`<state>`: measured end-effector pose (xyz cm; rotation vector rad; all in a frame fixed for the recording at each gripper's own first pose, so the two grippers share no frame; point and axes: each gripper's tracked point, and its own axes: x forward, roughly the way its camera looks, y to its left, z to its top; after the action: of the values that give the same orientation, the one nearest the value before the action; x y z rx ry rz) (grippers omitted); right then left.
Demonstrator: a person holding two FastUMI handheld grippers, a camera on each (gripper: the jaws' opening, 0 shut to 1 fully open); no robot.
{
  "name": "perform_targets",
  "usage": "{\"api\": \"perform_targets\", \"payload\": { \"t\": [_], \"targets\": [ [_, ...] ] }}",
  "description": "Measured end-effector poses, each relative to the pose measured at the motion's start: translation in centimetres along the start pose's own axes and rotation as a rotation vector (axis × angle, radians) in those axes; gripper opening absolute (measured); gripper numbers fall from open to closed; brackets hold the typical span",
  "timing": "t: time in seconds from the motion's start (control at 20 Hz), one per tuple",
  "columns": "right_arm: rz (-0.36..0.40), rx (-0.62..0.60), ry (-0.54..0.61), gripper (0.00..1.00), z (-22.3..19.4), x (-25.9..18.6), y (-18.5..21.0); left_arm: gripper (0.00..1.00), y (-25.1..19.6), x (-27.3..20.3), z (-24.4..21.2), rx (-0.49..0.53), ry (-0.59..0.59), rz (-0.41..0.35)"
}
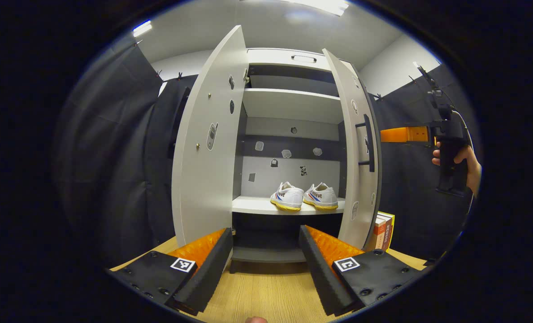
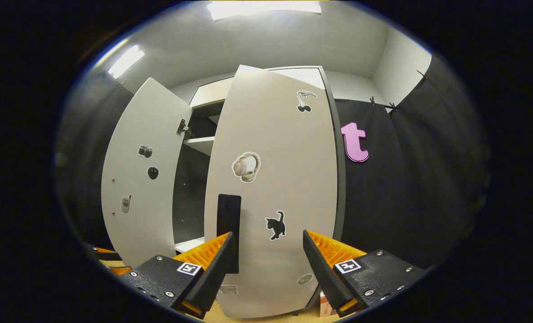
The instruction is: Grab one shoe with the right hand and put it into the shoe cabinet, grab the other shoe with the left hand and put it into the shoe cabinet; then close the right door with the right hand and the left door with the left hand.
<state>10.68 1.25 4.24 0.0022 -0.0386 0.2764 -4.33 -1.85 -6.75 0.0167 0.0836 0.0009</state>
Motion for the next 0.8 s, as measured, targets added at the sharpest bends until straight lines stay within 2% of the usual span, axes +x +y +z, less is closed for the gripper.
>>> {"api": "perform_targets", "payload": {
  "t": [0.15, 0.25, 0.3, 0.65, 0.7, 0.8],
  "targets": [
    [0.03, 0.04, 0.004, 0.93, -0.5, 2.3, 1.3, 0.96, 0.2, 0.0, 0.0, 0.007, 0.003, 0.004],
    [0.027, 0.045, -0.003, 0.96, -0.8, 2.8, 1.3, 0.97, 0.2, -0.3, 0.1, 0.009, 0.003, 0.005],
    [0.03, 0.054, -0.001, 0.91, -1.0, 3.3, 1.5, 0.97, 0.3, -0.4, 0.2, 0.011, 0.001, 0.007],
    [0.019, 0.069, 0.009, 0.91, -1.8, 7.7, 3.1, 0.94, 0.3, 0.2, 0.4, 0.001, -0.001, 0.007],
    [0.012, 0.061, 0.008, 0.91, -1.9, 8.1, 3.2, 0.99, 0.1, 0.4, 0.5, -0.003, -0.002, 0.002],
    [-0.002, 0.052, 0.009, 0.91, -1.9, 9.0, 3.5, 0.94, -0.5, 0.6, 0.5, -0.01, -0.001, -0.016]
  ]
}}
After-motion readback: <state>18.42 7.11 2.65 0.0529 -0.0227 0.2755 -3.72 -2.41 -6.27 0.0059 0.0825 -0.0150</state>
